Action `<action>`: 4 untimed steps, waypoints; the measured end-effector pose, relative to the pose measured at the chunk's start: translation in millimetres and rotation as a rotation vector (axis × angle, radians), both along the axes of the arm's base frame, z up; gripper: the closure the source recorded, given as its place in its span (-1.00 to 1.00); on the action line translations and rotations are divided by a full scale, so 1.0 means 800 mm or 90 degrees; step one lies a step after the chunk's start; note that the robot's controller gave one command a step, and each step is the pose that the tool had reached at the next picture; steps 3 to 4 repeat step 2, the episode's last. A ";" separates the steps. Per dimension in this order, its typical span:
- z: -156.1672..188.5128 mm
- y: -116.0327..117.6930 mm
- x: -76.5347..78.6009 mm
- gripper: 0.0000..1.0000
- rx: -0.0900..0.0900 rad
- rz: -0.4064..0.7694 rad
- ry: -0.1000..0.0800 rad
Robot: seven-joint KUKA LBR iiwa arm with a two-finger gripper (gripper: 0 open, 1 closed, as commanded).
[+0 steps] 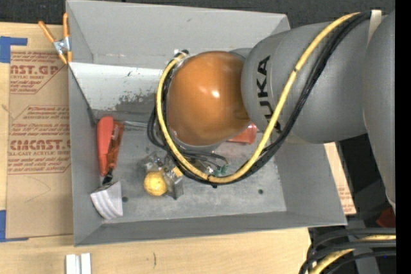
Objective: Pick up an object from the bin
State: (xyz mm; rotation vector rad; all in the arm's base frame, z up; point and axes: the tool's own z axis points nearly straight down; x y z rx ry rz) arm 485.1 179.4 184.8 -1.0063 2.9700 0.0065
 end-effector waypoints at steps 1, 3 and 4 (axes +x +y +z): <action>0.000 0.000 0.000 1.00 0.000 0.000 0.000; 0.110 0.007 0.000 1.00 0.002 -0.001 -0.002; 0.110 0.007 0.000 1.00 0.002 -0.001 -0.002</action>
Offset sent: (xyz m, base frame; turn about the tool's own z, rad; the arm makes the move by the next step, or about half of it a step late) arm -0.0003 0.0043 0.0883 0.0023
